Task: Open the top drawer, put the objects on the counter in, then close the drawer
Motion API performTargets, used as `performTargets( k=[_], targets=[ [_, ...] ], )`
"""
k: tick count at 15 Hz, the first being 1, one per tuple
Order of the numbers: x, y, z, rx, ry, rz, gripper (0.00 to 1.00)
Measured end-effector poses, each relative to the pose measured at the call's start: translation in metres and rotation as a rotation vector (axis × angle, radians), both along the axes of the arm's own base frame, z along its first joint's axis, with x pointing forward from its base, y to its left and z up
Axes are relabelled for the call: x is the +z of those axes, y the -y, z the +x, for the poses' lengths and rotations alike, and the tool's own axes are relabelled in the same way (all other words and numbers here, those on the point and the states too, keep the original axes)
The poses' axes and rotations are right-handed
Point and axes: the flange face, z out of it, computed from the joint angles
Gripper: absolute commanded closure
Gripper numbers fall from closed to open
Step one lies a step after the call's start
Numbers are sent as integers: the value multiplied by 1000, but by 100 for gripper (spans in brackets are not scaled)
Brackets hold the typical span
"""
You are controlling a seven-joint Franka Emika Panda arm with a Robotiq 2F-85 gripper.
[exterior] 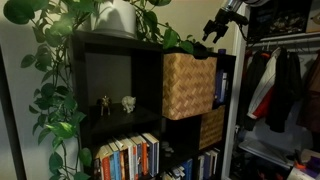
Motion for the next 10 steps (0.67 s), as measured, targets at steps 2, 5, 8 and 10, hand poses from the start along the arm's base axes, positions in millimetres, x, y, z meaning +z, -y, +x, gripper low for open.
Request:
performTargets(
  k=[2, 5, 8, 10],
  targets=[
    [2, 13, 5, 45, 27, -40, 0],
    [-2, 29, 20, 99, 70, -94, 0],
    [-11, 39, 36, 129, 85, -116, 0],
    [-17, 41, 45, 143, 88, -107, 0]
  ],
)
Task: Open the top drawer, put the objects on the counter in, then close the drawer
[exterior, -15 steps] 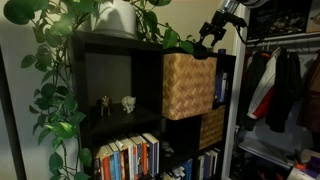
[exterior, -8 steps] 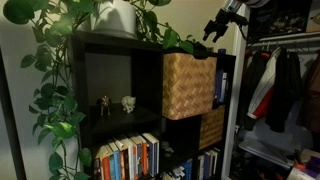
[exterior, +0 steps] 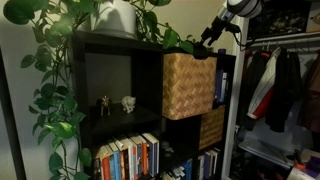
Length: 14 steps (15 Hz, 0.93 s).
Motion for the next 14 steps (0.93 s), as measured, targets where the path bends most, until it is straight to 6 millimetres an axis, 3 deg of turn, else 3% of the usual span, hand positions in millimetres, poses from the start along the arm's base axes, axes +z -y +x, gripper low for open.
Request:
performTargets(
  k=[5, 6, 7, 14],
  targets=[
    [-14, -5, 16, 32, 14, 60, 2],
    [-16, -7, 18, 35, 18, 70, 8],
    [-18, -9, 20, 39, 19, 80, 26],
    [-24, -14, 27, 50, 35, 100, 72]
  ],
)
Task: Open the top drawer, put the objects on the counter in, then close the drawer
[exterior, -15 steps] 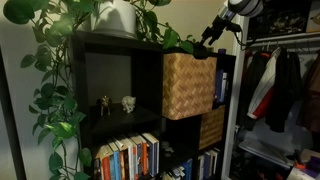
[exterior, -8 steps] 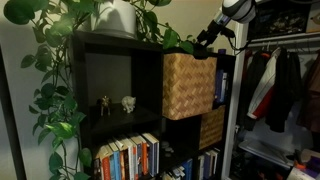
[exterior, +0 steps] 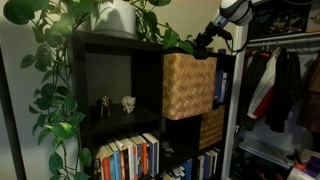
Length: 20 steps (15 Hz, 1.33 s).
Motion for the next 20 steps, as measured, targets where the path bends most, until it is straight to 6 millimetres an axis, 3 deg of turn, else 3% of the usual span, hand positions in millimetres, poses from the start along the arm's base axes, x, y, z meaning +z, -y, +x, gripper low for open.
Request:
performTargets(
  k=[3, 7, 12, 20],
  targets=[
    [3, 0, -1, 6, 10, -10, 90],
    [13, -5, -8, 33, 25, -51, 96],
    [33, -24, -34, 111, -6, -96, 92],
    [54, -78, -98, 288, -181, -86, 92]
  ],
)
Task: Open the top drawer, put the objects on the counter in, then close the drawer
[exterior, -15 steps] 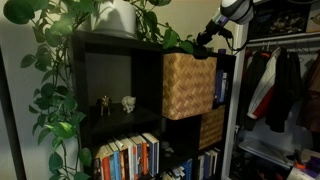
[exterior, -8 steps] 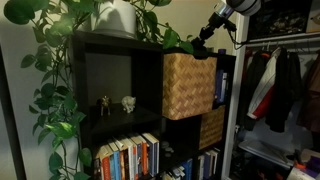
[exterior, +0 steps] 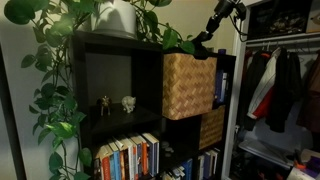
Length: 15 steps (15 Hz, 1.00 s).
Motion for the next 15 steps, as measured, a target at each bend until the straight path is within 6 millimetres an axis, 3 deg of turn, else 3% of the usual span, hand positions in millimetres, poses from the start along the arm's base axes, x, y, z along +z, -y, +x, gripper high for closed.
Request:
performTargets(
  k=[5, 12, 15],
  targets=[
    [-11, -27, -9, 64, -61, -1, 93],
    [-87, -39, 14, 83, -102, -33, 94],
    [-101, -44, 23, 91, -73, -40, 94]
  ],
)
